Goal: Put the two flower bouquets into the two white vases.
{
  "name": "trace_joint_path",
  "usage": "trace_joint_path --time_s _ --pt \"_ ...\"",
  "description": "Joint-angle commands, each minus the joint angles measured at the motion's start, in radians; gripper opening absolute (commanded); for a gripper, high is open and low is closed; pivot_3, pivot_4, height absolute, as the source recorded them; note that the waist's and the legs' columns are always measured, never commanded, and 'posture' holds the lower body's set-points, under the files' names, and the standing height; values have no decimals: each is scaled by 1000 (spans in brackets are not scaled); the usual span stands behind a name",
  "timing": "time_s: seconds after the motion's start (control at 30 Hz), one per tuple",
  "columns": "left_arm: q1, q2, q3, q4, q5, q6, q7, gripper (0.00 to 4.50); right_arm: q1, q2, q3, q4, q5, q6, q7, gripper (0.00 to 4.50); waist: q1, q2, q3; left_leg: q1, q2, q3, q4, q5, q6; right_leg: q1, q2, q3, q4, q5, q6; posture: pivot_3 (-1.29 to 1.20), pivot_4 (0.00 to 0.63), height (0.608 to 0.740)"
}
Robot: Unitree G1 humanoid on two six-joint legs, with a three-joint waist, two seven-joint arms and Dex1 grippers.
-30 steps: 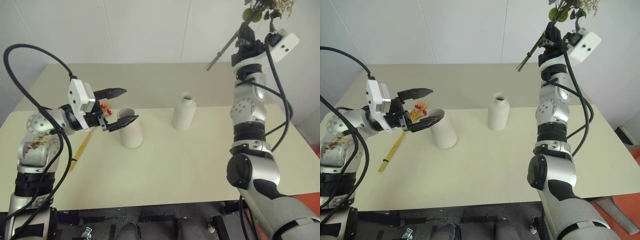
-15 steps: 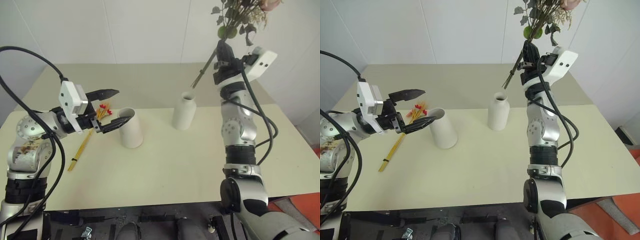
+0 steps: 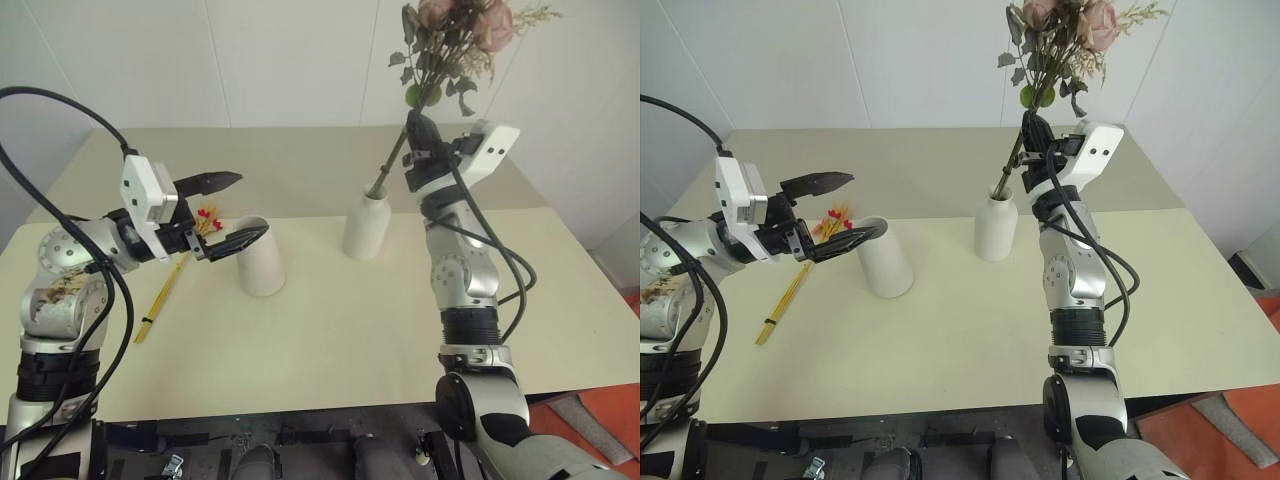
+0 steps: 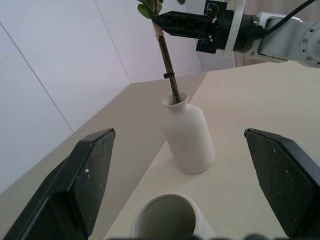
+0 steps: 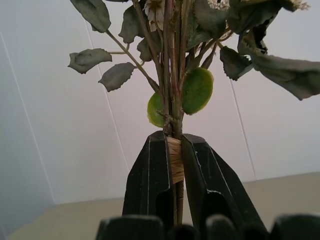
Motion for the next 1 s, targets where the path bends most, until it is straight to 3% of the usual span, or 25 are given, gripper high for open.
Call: trace_joint_path --time_s 0.03,0.9,1.0 --pt "-1 12 35 -40 -28 4 12 4500 -19 -5 8 2 -16 -52 29 167 0 0 0 0 0 0 0 0 0 0 0 0 0 0 0 0 150 740" --pt "12 18 40 -51 -39 1 23 4500 87 29 91 31 -179 -195 14 167 -1 0 0 0 0 0 0 0 0 0 0 0 0 0 0 0 150 740" --pt "7 20 39 -43 -36 -2 18 4500 102 35 96 10 -178 -197 19 1187 -2 0 0 0 0 0 0 0 0 0 0 0 0 0 0 0 150 740"
